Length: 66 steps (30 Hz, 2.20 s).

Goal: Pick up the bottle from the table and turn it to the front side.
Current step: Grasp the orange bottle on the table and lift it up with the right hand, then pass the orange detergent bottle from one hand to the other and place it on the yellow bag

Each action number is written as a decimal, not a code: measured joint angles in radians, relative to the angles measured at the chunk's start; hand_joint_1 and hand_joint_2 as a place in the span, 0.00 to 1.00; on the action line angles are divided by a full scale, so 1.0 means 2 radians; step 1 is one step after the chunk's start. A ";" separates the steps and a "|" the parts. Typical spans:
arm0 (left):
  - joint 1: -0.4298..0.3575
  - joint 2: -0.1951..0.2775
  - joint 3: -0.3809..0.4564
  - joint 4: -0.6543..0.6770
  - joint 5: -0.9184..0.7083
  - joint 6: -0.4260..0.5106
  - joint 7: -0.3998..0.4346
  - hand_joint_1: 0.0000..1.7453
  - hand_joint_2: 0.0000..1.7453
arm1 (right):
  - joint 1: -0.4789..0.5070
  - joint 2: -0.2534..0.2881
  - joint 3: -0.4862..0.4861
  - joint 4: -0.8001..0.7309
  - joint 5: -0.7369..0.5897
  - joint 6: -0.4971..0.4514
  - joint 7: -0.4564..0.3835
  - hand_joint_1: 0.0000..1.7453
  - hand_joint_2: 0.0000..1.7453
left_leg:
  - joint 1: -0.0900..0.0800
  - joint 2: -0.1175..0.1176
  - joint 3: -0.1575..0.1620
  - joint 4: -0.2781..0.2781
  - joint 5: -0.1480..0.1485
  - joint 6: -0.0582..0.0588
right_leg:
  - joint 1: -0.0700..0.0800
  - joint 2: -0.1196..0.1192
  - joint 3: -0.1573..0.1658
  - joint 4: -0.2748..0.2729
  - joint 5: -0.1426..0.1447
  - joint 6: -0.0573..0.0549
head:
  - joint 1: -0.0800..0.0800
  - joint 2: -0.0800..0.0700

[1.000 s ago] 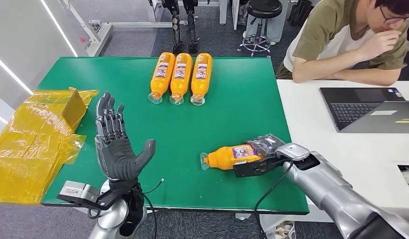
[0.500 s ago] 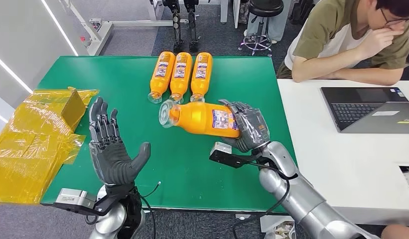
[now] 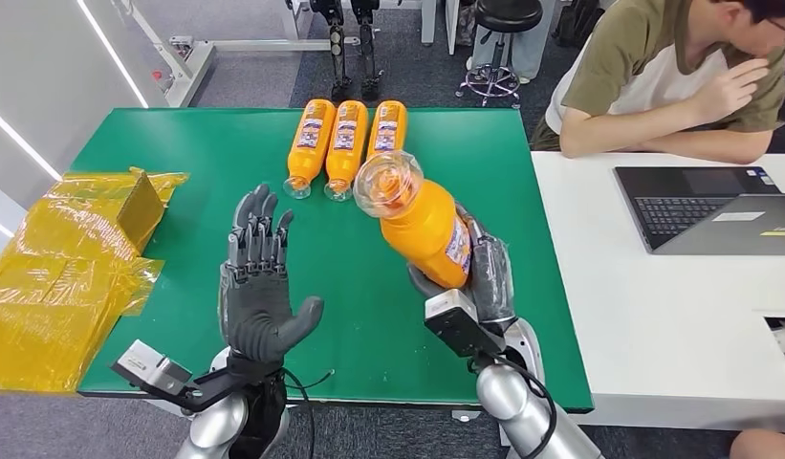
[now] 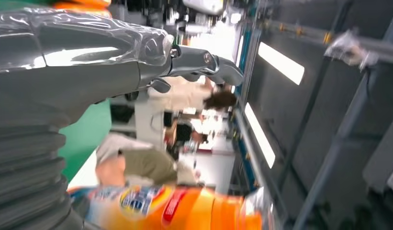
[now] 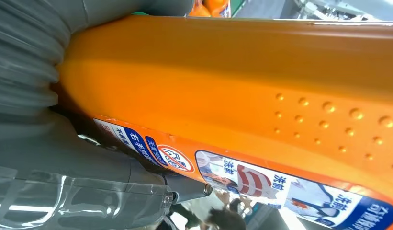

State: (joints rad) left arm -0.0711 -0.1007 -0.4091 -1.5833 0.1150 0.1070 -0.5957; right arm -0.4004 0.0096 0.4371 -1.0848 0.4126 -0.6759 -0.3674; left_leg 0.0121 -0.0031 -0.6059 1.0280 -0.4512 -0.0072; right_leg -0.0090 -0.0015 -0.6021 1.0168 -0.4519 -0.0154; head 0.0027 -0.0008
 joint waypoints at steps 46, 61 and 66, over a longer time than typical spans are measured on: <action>0.008 -0.008 -0.002 0.004 0.001 -0.060 0.008 1.00 1.00 | 0.036 -0.008 0.037 -0.064 0.198 0.221 0.107 0.94 1.00 | 0.000 0.001 0.000 0.000 0.000 0.000 | 0.000 0.000 0.000 0.000 0.000 0.000 | 0.000 0.000; -0.006 -0.015 0.003 0.009 0.049 -0.049 0.038 1.00 1.00 | 0.063 0.007 0.035 -0.090 0.077 0.106 -0.004 0.00 1.00 | 0.000 0.000 0.000 0.000 0.000 0.000 | 0.000 0.000 0.000 0.000 0.000 0.000 | 0.000 0.000; -0.011 -0.015 0.005 0.018 0.035 -0.027 0.039 1.00 1.00 | 0.087 0.014 0.038 -0.140 -0.006 0.111 -0.056 0.00 1.00 | 0.000 0.000 0.000 0.000 0.000 0.000 | 0.000 0.000 0.000 0.000 0.000 0.000 | 0.000 0.000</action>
State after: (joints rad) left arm -0.0923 -0.1301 -0.3981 -1.5467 0.1849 0.0522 -0.5179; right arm -0.2261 0.0384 0.5129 -1.3649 0.4014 -0.4538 -0.4800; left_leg 0.0122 -0.0022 -0.6065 1.0279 -0.4515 -0.0076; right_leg -0.0090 -0.0011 -0.6027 1.0168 -0.4520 -0.0154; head 0.0027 -0.0008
